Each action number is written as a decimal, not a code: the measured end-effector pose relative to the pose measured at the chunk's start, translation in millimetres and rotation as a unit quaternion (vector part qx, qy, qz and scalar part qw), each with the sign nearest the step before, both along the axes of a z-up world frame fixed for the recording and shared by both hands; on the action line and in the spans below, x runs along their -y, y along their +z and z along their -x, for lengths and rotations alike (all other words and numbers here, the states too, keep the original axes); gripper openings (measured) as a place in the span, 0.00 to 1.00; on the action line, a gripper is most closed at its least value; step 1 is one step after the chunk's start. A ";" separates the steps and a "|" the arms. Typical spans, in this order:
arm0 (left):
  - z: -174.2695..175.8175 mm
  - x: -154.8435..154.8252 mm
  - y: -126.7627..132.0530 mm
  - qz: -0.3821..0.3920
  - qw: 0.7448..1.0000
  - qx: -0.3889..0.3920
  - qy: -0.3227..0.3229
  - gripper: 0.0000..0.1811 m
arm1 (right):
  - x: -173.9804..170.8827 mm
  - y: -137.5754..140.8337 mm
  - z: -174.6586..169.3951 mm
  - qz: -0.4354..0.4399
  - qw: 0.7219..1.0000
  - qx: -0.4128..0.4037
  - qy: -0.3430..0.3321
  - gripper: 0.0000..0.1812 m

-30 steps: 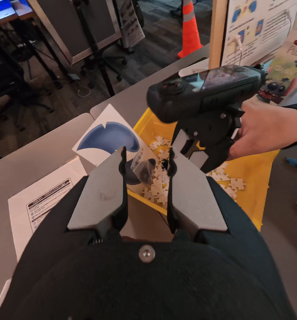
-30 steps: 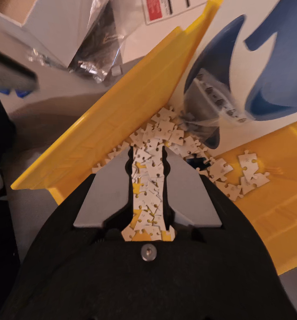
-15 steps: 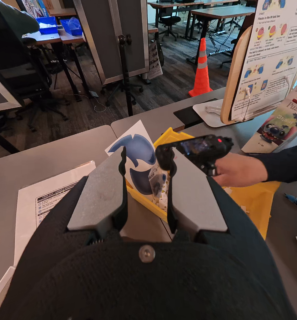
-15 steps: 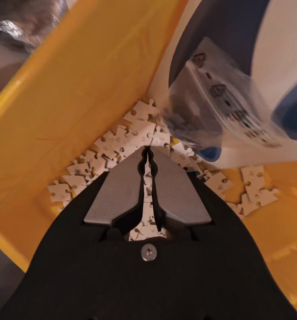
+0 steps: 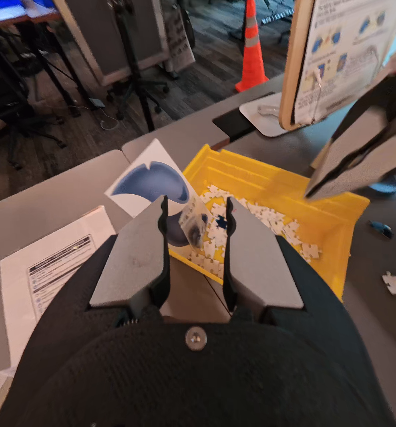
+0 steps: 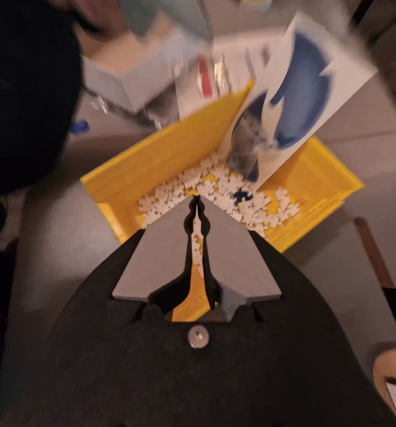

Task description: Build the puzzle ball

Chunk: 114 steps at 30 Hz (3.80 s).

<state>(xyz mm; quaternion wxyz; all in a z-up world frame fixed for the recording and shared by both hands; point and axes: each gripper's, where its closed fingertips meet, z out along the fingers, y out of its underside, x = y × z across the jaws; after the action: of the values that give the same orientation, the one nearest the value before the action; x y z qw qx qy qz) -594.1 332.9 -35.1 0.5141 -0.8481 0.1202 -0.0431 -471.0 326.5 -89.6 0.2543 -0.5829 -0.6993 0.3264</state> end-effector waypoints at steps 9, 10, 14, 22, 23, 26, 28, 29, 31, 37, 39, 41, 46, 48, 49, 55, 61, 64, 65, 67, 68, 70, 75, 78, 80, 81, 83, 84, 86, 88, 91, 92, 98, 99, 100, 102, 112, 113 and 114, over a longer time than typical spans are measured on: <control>-49.8 -11.6 -88.0 0.162 0.982 -0.068 -0.071 0.25 | -3.1 16.9 -148.7 0.099 0.984 -0.119 -0.088 0.14; -54.9 -7.1 -97.2 0.181 0.978 -0.075 -0.078 0.25 | -7.4 9.4 -161.6 0.094 0.983 -0.117 -0.103 0.15; -57.9 10.8 -112.0 0.219 0.969 -0.103 -0.054 0.25 | -17.7 -7.1 -203.3 0.066 0.982 -0.114 -0.136 0.20; -94.4 100.4 -139.3 0.315 0.923 -0.214 -0.064 0.20 | -21.8 -32.2 -243.5 0.053 0.981 -0.135 -0.127 0.20; -85.7 107.1 -140.0 0.327 0.915 -0.231 -0.048 0.22 | -22.4 -35.9 -245.8 0.060 0.981 -0.138 -0.125 0.20; -68.8 112.5 -141.6 0.344 0.904 -0.252 -0.030 0.14 | -22.3 -46.7 -250.2 0.097 0.979 -0.139 -0.116 0.20; -56.8 114.6 -144.6 0.371 0.895 -0.247 -0.020 0.07 | -24.9 -54.4 -252.8 0.115 0.978 -0.130 -0.117 0.20; -50.7 115.9 -145.9 0.386 0.890 -0.243 -0.017 0.06 | -26.7 -57.0 -253.8 0.119 0.977 -0.128 -0.118 0.20; -40.1 115.7 -147.0 0.411 0.881 -0.235 -0.008 0.11 | -30.9 -60.5 -255.1 0.120 0.977 -0.124 -0.121 0.21; -29.3 58.9 -118.4 0.368 0.891 -0.264 -0.002 0.23 | -28.7 -54.2 -254.9 0.129 0.974 -0.139 -0.120 0.21; -26.3 44.7 -130.9 0.401 0.873 -0.276 -0.015 0.23 | -24.5 -50.2 -254.4 0.118 0.976 -0.144 -0.117 0.20; -25.3 35.1 -150.3 0.440 0.856 -0.271 -0.025 0.23 | -21.2 -47.1 -254.1 0.104 0.977 -0.147 -0.114 0.20; -8.7 30.7 -184.9 0.535 0.814 -0.227 0.021 0.25 | -10.5 -38.5 -253.2 0.100 0.977 -0.157 -0.100 0.20; -2.0 32.5 -194.3 0.556 0.802 -0.214 0.041 0.25 | -8.6 -36.8 -254.7 0.088 0.979 -0.158 -0.098 0.20; -1.2 32.4 -199.3 0.561 0.801 -0.204 0.045 0.20 | -8.1 -36.0 -255.5 0.084 0.979 -0.158 -0.097 0.20; 6.0 29.5 -209.6 0.586 0.792 -0.157 0.069 0.09 | -3.0 -29.7 -259.0 0.089 0.978 -0.167 -0.089 0.20; -10.6 37.6 -209.6 0.595 0.794 -0.112 0.044 0.21 | 0.0 -20.9 -263.5 0.077 0.977 -0.177 -0.086 0.20; -9.7 38.7 -210.2 0.590 0.796 -0.130 0.044 0.22 | 1.5 -18.4 -263.9 0.078 0.977 -0.181 -0.084 0.19; -9.5 38.6 -210.0 0.590 0.796 -0.130 0.044 0.22 | 1.7 -18.7 -263.8 0.077 0.977 -0.180 -0.084 0.19; -6.0 35.9 -208.7 0.585 0.798 -0.136 0.046 0.19 | 1.7 -19.6 -263.6 0.073 0.978 -0.179 -0.085 0.19; -4.9 35.2 -208.1 0.584 0.799 -0.136 0.045 0.18 | 1.6 -20.1 -263.4 0.071 0.978 -0.178 -0.085 0.19; -2.9 34.7 -208.4 0.584 0.800 -0.133 0.043 0.13 | 1.0 -21.8 -262.7 0.070 0.978 -0.176 -0.086 0.19; -4.8 35.2 -207.9 0.579 0.805 -0.128 0.022 0.11 | -3.2 -26.5 -261.9 0.079 0.978 -0.172 -0.091 0.19; -5.7 27.8 -196.9 0.554 0.822 -0.128 0.019 0.00 | -5.6 -26.3 -263.2 0.086 0.977 -0.174 -0.093 0.19; -0.1 25.2 -186.7 0.539 0.829 -0.147 0.022 0.00 | -7.0 -25.3 -264.4 0.086 0.976 -0.175 -0.095 0.19; -0.3 25.0 -182.6 0.535 0.832 -0.146 0.022 0.00 | -7.4 -24.7 -264.9 0.085 0.976 -0.176 -0.096 0.19; 2.6 22.6 -175.7 0.523 0.838 -0.154 0.027 0.00 | -7.9 -24.1 -265.6 0.083 0.976 -0.177 -0.097 0.19; 2.4 21.5 -173.7 0.517 0.841 -0.153 0.027 0.00 | -8.0 -24.0 -265.6 0.081 0.976 -0.177 -0.098 0.18; -2.3 22.8 -175.7 0.519 0.843 -0.141 0.026 0.00 | -7.6 -24.5 -265.1 0.081 0.976 -0.176 -0.098 0.18; -3.1 32.9 -185.3 0.545 0.825 -0.147 0.028 0.04 | -6.9 -25.5 -263.9 0.081 0.976 -0.175 -0.097 0.18; -1.8 38.5 -199.4 0.563 0.809 -0.165 0.042 0.11 | -5.5 -26.9 -262.8 0.081 0.977 -0.172 -0.095 0.19; -2.2 38.7 -202.8 0.566 0.806 -0.167 0.048 0.13 | -5.5 -27.1 -262.8 0.079 0.977 -0.172 -0.095 0.19; -49.7 38.3 -200.8 0.580 0.811 -0.072 -0.022 0.00 | -5.1 -22.9 -264.8 0.076 0.977 -0.178 -0.095 0.18; -52.9 33.8 -196.7 0.570 0.818 -0.070 -0.025 0.03 | -4.9 -21.9 -265.3 0.075 0.976 -0.179 -0.094 0.18; -55.4 29.3 -192.7 0.560 0.825 -0.069 -0.029 0.08 | -4.6 -20.9 -265.7 0.075 0.976 -0.180 -0.094 0.18; -67.8 21.7 -182.6 0.542 0.839 -0.032 -0.043 0.12 | -3.8 -20.2 -266.4 0.074 0.976 -0.181 -0.093 0.18; -16.6 49.6 -206.9 0.599 0.793 -0.105 0.045 0.14 | 1.0 -20.0 -265.3 0.064 0.978 -0.178 -0.086 0.18; -16.5 47.7 -207.1 0.595 0.795 -0.109 0.044 0.13 | 0.8 -20.0 -265.1 0.064 0.978 -0.178 -0.086 0.18; -23.7 46.2 -206.0 0.595 0.797 -0.093 0.034 0.12 | 0.7 -19.9 -265.0 0.065 0.978 -0.178 -0.087 0.18</control>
<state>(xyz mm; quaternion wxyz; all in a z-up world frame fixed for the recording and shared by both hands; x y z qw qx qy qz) -570.4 286.6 -241.1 -0.1048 -0.9904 0.0891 -0.0096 -206.0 325.8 -109.5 0.3639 -0.5889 -0.5670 0.4464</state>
